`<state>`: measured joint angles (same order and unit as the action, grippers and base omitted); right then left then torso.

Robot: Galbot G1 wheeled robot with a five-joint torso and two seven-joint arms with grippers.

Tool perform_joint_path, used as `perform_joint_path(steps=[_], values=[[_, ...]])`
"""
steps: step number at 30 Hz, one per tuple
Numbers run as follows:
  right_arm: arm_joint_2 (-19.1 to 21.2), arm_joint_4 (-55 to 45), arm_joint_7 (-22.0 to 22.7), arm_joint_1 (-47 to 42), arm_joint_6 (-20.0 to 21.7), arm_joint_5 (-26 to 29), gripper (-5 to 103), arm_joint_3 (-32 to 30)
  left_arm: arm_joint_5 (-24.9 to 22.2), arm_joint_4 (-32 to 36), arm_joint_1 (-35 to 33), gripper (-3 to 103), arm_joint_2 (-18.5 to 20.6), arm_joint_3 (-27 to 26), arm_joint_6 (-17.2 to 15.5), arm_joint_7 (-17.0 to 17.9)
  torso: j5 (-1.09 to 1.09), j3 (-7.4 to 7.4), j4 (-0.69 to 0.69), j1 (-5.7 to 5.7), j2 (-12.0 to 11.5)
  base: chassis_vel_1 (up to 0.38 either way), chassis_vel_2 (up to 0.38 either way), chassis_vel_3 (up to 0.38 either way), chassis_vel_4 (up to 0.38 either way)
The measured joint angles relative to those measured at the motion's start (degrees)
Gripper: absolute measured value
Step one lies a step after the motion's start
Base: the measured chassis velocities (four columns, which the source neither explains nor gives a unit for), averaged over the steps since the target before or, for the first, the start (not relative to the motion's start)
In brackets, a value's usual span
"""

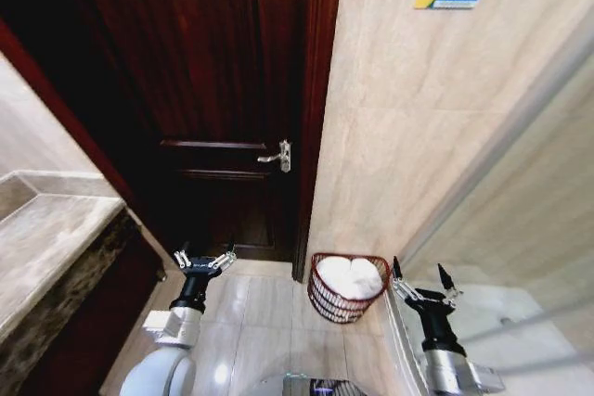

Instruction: Discard the used towel into the hamper.

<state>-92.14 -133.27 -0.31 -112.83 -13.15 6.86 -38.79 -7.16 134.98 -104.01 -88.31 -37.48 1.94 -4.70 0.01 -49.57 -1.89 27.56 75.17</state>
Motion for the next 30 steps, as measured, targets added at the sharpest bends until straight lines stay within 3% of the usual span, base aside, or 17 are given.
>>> perform_joint_path(steps=[30], values=[[0.0, 0.0, 0.0, 0.0, 0.0, 0.0, 100, 0.0, 0.0, 0.0, 0.0, 100, 0.0, 0.0, 0.0, 0.0, 0.02, 0.01, 0.0, -0.03, 0.0, 0.335, -0.335, -0.338, 0.343]])
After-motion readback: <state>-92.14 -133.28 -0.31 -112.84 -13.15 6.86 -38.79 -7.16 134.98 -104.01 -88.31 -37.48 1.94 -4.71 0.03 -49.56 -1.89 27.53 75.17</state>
